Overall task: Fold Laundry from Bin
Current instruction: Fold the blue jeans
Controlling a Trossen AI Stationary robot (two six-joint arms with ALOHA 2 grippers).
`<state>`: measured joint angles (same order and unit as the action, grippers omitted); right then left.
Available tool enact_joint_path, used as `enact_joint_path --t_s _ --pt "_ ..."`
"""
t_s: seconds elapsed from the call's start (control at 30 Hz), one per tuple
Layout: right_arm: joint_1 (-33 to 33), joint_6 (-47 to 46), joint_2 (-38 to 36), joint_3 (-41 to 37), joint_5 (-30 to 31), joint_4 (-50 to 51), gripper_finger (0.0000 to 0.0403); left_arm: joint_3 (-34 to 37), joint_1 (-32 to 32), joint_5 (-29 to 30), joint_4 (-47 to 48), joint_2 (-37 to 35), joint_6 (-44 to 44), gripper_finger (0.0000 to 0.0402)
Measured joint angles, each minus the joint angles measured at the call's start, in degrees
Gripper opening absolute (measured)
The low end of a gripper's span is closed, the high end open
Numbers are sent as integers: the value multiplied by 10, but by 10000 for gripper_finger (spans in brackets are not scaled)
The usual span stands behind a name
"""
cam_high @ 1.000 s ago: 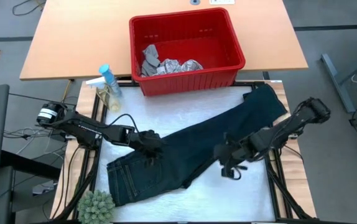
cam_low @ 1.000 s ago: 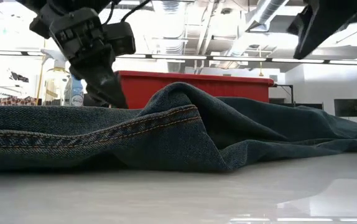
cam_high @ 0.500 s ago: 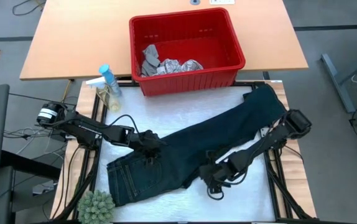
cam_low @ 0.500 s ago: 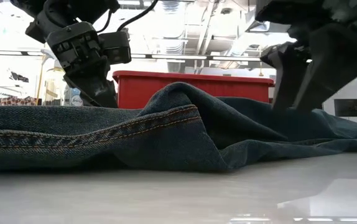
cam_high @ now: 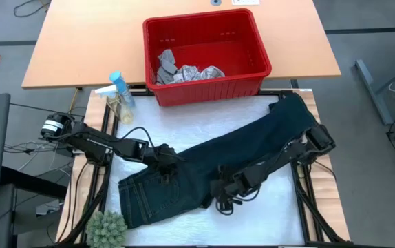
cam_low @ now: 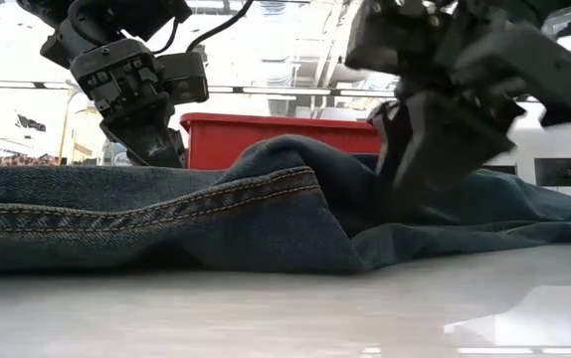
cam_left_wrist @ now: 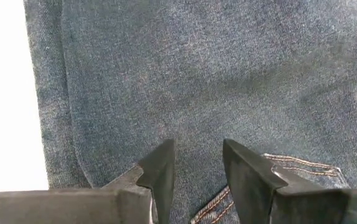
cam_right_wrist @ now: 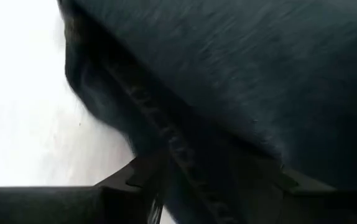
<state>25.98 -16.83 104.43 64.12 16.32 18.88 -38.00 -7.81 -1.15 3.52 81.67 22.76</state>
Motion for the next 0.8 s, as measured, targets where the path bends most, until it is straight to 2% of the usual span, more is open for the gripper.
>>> enact_joint_path --t_s 0.23,0.63,0.8 --pt "-6 38 -33 0 1 2 192 0 0 0 1 0 -5 123" --pt "-11 34 18 0 7 -10 192 0 0 2 1 0 -6 123" --pt "-13 29 18 0 41 -10 186 0 0 3 0 0 -4 123"
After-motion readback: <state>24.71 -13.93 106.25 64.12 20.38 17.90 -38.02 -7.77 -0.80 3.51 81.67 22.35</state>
